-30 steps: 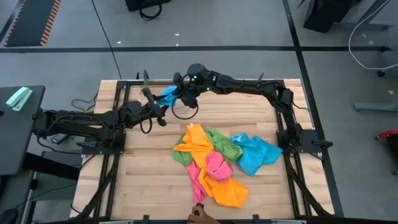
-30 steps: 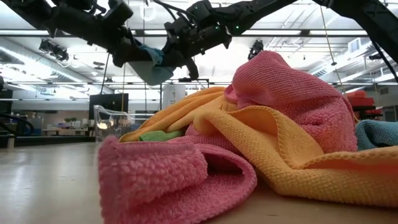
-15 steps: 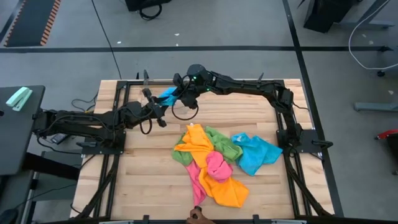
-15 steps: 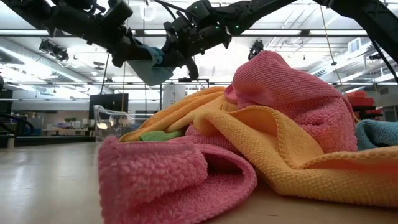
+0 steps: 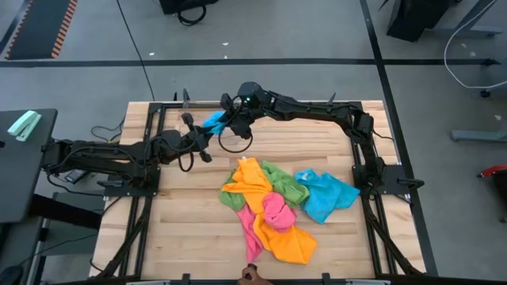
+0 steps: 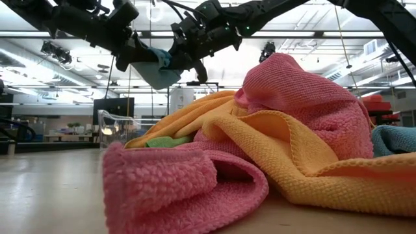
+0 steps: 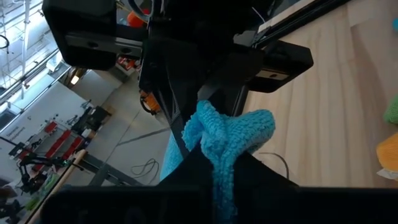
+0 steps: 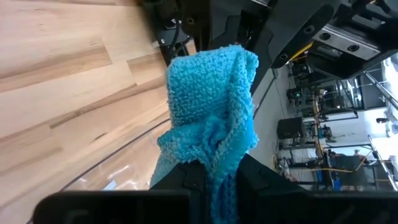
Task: Fold microfiber towels
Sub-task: Put the left blue microfiber towel into the transparent bin
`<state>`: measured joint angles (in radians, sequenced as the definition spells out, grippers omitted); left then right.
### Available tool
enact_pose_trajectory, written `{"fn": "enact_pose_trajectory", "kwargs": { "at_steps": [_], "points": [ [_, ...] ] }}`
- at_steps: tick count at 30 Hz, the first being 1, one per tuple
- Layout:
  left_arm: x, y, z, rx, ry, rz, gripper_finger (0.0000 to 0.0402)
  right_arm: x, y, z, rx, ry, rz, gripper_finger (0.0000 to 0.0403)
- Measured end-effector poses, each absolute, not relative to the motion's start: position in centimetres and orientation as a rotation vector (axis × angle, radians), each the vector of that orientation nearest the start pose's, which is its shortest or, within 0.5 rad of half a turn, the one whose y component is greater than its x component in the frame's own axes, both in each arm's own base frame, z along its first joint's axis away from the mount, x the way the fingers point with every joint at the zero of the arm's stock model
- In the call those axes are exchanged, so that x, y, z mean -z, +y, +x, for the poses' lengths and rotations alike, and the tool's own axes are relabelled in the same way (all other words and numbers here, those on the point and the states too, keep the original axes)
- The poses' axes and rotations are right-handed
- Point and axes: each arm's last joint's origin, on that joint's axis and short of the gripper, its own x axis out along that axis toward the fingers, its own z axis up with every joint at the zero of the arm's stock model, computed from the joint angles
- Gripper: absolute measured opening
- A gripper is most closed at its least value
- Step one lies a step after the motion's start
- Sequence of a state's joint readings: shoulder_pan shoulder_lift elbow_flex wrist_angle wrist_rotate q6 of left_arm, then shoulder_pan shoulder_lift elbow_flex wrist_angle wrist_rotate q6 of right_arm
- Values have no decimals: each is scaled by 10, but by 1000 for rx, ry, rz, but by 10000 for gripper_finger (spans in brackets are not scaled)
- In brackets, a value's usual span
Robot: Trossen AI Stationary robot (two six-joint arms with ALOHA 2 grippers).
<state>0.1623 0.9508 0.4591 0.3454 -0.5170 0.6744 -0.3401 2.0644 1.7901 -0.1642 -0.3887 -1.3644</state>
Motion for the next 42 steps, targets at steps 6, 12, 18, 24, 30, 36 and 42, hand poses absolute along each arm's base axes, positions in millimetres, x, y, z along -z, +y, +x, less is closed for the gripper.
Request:
{"fn": "enact_pose_trajectory", "kwargs": {
  "at_steps": [6, 12, 18, 24, 30, 36, 42],
  "points": [
    [-247, 44, 196, -626, 375, 715, 21, -288, -151, 459, -282, 318, -1140, 51],
    [-257, 41, 200, -628, 462, 734, 21, -289, -153, 459, -258, 332, -1087, 98],
    [-252, 42, 203, -626, 488, 705, 21, -284, -153, 457, -274, 378, -1052, 155],
    [-246, 46, 200, -654, 543, 652, 21, -277, -163, 449, -286, 462, -963, 172],
    [-231, 64, 198, -708, 686, 632, 21, -274, -174, 443, -272, 503, -909, 169],
    [-217, 82, 201, -738, 796, 650, 21, -270, -177, 440, -287, 544, -880, 169],
    [-205, 95, 209, -789, 888, 718, 21, -267, -176, 437, -322, 580, -883, 168]
  ]
}}
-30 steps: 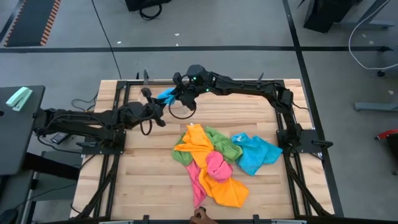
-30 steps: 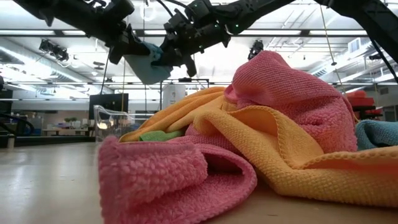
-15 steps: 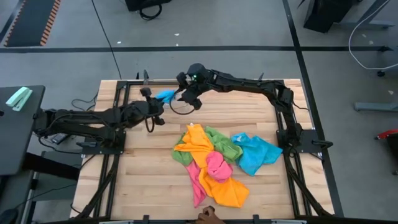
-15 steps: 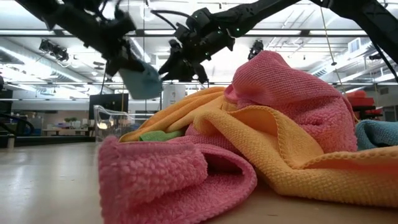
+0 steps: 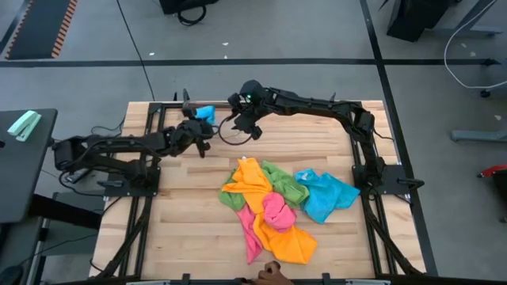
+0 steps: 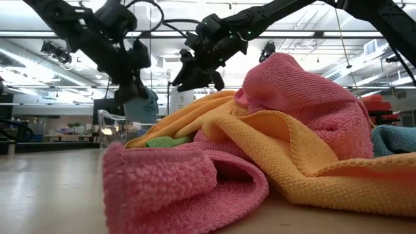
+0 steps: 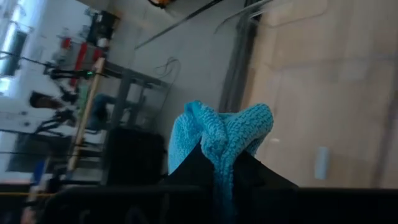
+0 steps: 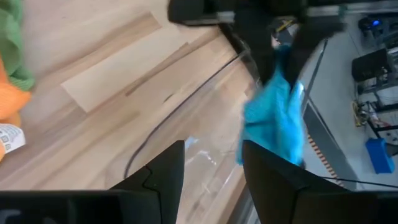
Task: Fold microfiber towels
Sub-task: Put the left blue microfiber towel into the transparent bin
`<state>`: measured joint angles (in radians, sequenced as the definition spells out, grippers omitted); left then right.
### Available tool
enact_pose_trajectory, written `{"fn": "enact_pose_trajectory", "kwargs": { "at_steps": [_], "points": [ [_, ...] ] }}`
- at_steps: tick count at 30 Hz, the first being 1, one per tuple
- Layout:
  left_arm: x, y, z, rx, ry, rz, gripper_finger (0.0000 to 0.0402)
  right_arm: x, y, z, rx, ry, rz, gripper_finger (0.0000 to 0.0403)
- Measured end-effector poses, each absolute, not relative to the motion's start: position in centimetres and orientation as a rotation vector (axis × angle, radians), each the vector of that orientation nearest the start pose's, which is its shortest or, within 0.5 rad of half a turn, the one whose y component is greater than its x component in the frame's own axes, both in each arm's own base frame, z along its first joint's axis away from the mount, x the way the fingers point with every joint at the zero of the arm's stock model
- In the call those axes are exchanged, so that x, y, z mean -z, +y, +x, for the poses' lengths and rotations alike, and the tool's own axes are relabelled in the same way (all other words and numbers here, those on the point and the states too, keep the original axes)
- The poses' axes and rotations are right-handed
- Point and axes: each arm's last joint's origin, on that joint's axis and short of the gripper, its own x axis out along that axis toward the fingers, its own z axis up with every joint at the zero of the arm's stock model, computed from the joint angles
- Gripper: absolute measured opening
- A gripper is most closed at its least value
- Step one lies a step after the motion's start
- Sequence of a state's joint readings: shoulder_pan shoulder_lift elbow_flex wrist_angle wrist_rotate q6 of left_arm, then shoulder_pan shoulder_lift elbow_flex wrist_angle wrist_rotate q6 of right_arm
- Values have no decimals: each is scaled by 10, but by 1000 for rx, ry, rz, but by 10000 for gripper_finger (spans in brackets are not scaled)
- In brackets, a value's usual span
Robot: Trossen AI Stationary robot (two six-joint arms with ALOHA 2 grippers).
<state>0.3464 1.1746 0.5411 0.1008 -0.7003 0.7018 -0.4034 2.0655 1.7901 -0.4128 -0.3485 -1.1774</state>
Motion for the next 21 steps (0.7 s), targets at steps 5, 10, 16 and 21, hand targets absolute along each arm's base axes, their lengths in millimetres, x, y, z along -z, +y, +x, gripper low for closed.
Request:
{"fn": "enact_pose_trajectory", "kwargs": {
  "at_steps": [5, 10, 16, 21],
  "points": [
    [-197, 103, 213, -812, 935, 757, 21, -266, -175, 436, -327, 587, -879, 168],
    [-185, 108, 216, -810, 1016, 788, 21, -265, -175, 436, -333, 593, -874, 168],
    [-174, 116, 216, -813, 1078, 777, 21, -265, -170, 438, -356, 576, -863, 168],
    [-172, 123, 212, -843, 1084, 727, 40, -265, -163, 440, -376, 577, -863, 168]
  ]
}}
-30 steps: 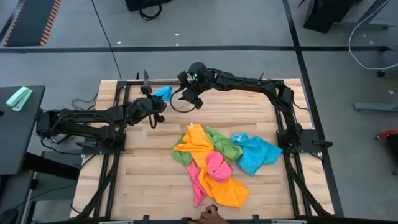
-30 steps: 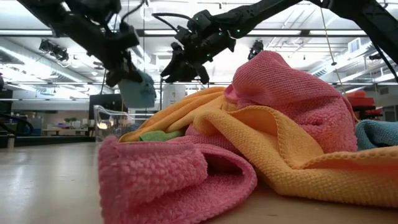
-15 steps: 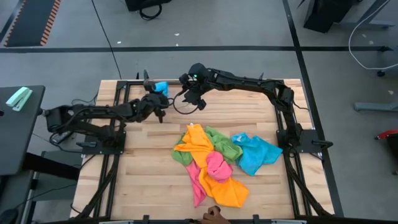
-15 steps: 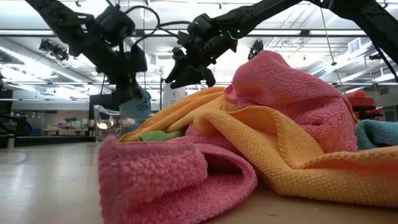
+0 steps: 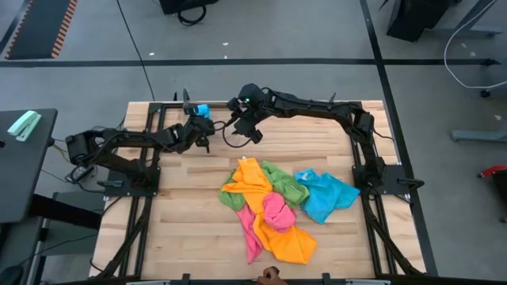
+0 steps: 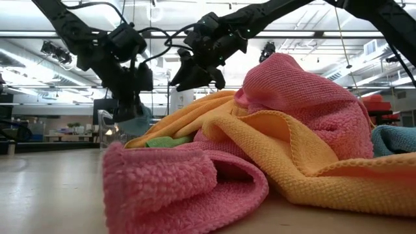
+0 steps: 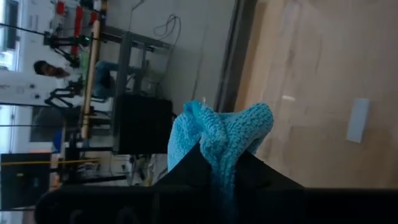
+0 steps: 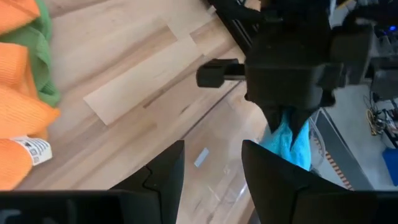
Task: Fold microfiber towels
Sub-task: Put the left blue microfiber towel into the transparent bin
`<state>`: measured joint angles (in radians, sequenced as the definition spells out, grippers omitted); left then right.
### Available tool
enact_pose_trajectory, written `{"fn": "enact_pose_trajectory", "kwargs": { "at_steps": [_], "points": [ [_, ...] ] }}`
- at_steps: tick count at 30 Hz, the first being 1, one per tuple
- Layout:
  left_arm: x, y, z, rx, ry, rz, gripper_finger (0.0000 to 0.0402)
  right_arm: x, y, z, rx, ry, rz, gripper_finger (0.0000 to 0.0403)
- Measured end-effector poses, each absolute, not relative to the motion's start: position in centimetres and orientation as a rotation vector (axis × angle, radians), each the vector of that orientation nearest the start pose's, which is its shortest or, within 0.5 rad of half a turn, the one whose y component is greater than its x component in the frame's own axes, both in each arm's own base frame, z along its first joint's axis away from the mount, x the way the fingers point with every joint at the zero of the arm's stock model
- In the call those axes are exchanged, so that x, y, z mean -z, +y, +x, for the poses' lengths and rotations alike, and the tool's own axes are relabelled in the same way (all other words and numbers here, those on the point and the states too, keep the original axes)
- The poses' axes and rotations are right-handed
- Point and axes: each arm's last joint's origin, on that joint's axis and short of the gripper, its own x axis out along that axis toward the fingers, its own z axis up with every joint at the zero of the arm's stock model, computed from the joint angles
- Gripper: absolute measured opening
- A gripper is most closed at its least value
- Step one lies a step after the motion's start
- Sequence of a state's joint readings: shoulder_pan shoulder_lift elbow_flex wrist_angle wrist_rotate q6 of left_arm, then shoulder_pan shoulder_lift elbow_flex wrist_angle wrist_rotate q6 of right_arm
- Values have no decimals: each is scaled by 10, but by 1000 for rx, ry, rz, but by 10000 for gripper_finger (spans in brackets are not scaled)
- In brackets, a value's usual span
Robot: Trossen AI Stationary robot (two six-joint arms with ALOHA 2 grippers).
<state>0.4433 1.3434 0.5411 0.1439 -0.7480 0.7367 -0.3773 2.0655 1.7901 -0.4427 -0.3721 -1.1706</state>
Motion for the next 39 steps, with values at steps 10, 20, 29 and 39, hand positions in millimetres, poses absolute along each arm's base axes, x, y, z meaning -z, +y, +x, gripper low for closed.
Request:
{"fn": "enact_pose_trajectory", "kwargs": {
  "at_steps": [10, 20, 29, 39],
  "points": [
    [-169, 129, 208, -797, 1065, 645, 20, -264, -160, 441, -386, 577, -867, 168],
    [-153, 124, 198, -734, 1134, 662, 39, -264, -160, 441, -385, 578, -864, 168],
    [-151, 123, 196, -789, 1095, 560, 70, -264, -160, 441, -385, 578, -864, 168],
    [-157, 122, 200, -765, 1107, 479, 156, -265, -160, 441, -385, 573, -872, 168]
  ]
}}
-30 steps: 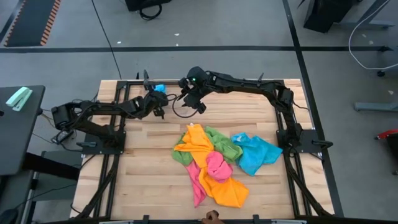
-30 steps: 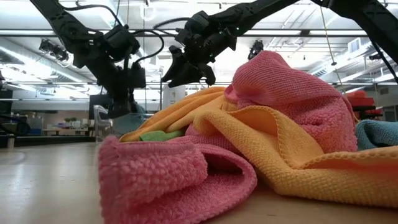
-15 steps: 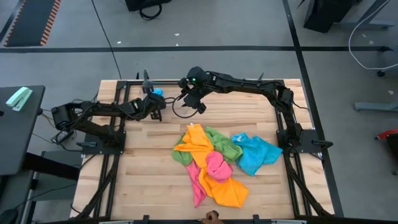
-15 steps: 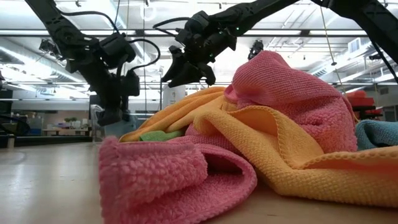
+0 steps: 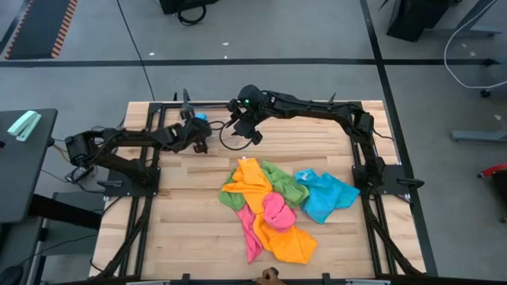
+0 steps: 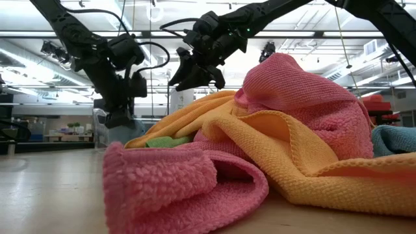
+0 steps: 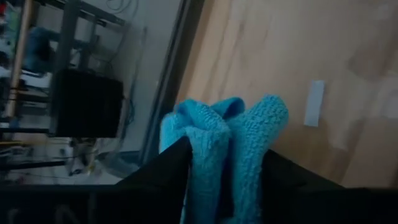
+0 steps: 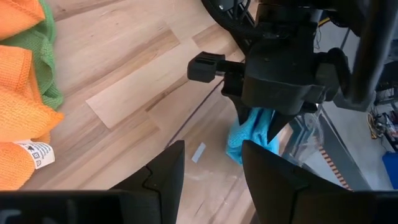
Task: Fold microfiber towels
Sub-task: Put the left blue microfiber towel into the transparent bin
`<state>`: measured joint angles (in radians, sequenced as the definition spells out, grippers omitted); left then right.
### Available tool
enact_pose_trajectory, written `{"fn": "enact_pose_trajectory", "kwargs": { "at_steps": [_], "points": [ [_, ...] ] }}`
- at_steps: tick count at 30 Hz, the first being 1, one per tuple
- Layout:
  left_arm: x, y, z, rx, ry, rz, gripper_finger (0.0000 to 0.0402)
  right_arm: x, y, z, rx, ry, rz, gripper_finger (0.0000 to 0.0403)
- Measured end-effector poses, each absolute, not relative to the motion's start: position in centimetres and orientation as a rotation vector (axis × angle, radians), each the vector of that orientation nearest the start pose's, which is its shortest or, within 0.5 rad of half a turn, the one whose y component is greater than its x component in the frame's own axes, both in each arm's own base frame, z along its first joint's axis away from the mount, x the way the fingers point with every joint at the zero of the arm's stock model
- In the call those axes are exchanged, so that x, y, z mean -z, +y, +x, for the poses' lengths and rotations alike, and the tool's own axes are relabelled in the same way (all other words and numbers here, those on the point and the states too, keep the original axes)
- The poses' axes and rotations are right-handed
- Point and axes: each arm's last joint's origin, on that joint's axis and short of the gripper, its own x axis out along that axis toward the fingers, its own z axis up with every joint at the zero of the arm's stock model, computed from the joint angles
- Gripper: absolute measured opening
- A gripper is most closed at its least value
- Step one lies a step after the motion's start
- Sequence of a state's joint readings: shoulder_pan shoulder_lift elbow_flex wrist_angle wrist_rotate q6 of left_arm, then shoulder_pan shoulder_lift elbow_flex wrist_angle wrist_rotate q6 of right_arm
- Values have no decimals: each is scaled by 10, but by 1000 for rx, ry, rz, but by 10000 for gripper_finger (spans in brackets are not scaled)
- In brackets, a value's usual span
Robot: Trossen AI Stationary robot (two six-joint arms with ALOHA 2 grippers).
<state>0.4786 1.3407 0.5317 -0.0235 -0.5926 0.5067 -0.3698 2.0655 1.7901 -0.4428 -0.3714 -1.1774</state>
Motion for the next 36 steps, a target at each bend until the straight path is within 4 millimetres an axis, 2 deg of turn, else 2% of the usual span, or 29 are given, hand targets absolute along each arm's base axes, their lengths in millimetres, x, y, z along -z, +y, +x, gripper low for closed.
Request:
{"fn": "enact_pose_trajectory", "kwargs": {
  "at_steps": [7, 12, 19, 28, 33, 36],
  "points": [
    [-164, 123, 203, -708, 1151, 432, 173, -265, -160, 441, -383, 572, -873, 168],
    [-171, 122, 204, -644, 1200, 360, 165, -265, -160, 441, -383, 571, -875, 168],
    [-192, 121, 212, -529, 1181, 202, 151, -265, -160, 441, -382, 570, -875, 168],
    [-199, 124, 207, -538, 1235, 98, 137, -265, -160, 441, -382, 571, -873, 160],
    [-197, 129, 202, -556, 1258, 80, 107, -265, -160, 441, -382, 570, -874, 150],
    [-197, 129, 201, -540, 1268, 104, 63, -265, -160, 441, -382, 570, -874, 146]
  ]
}}
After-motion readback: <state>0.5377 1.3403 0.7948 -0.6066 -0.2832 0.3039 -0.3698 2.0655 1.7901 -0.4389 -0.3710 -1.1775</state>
